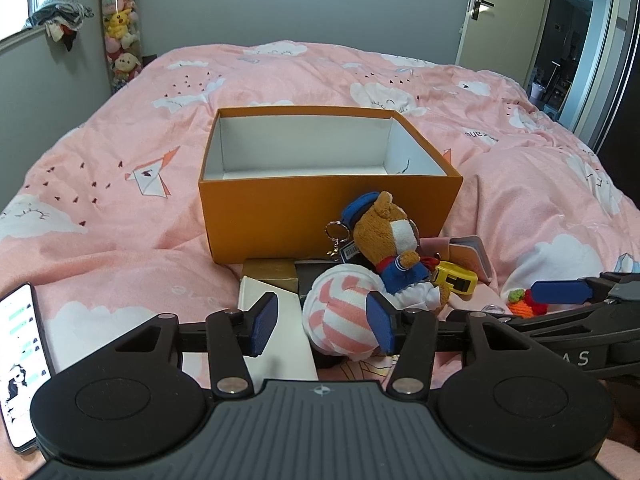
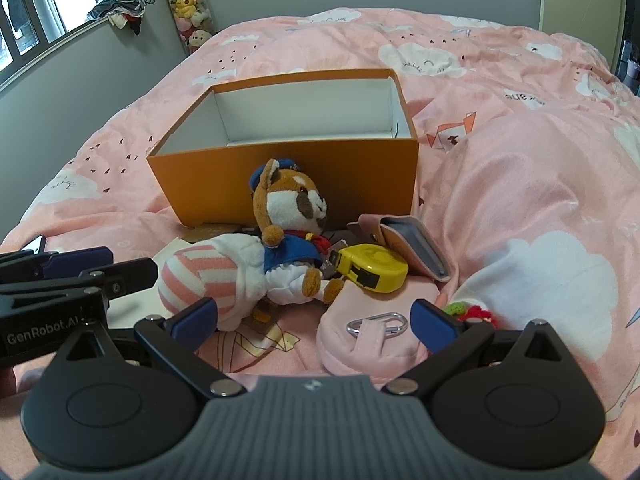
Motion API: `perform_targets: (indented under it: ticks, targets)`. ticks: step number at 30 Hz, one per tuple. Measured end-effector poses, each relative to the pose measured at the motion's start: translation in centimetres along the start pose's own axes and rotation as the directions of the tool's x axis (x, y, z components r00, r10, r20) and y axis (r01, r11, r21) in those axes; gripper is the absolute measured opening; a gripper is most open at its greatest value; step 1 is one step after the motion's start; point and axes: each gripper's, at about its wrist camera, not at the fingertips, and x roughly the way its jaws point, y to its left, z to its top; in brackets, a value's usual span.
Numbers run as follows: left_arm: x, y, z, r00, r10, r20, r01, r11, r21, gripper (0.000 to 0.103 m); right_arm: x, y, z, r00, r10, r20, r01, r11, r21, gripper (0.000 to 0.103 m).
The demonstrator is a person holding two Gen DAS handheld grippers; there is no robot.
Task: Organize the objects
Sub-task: 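Reach the left gripper to the white striped-cup plush and grasp it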
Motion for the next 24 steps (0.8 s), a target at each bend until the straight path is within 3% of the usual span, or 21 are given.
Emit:
perform_targets:
  ticks: [4, 9, 15, 18, 24]
  targets:
    - [0.1, 1.2, 1.2, 0.995, -0.099, -0.012, 0.099, 0.995, -0.011, 0.054, 0.3, -0.3, 0.5, 1.0, 0.026, -0.017, -0.026, 1.0, -0.001, 0.096]
    - [1.6, 2.5, 4.0, 0.979, -0.188, -0.081, 0.186, 0.982, -0.027, 0.05, 1.5, -0.5, 2.0, 0.997, 0.056, -0.056, -0.057, 0.998, -0.028, 0.075]
    - [4.4, 1.9, 6.3, 0.963, -0.196, -0.183, 0.209, 0.976, 0.06, 0.05, 4.0, -0.1, 4.1, 0.989, 0.112, -0.099, -0.12, 0.989, -0.081, 0.059]
    - [5.2, 2.0, 7.0, 0.957, -0.205, -0.208, 0.225, 0.971, 0.078, 0.05, 5.6, 0.4, 5.0, 0.985, 0.123, -0.122, -0.136, 0.985, -0.108, 0.059]
    - [7.4, 1.7, 7.7, 0.923, -0.212, -0.322, 0.263, 0.957, 0.125, 0.05, 8.8, 0.6, 5.9, 0.981, 0.116, -0.153, -0.134, 0.984, -0.114, 0.059]
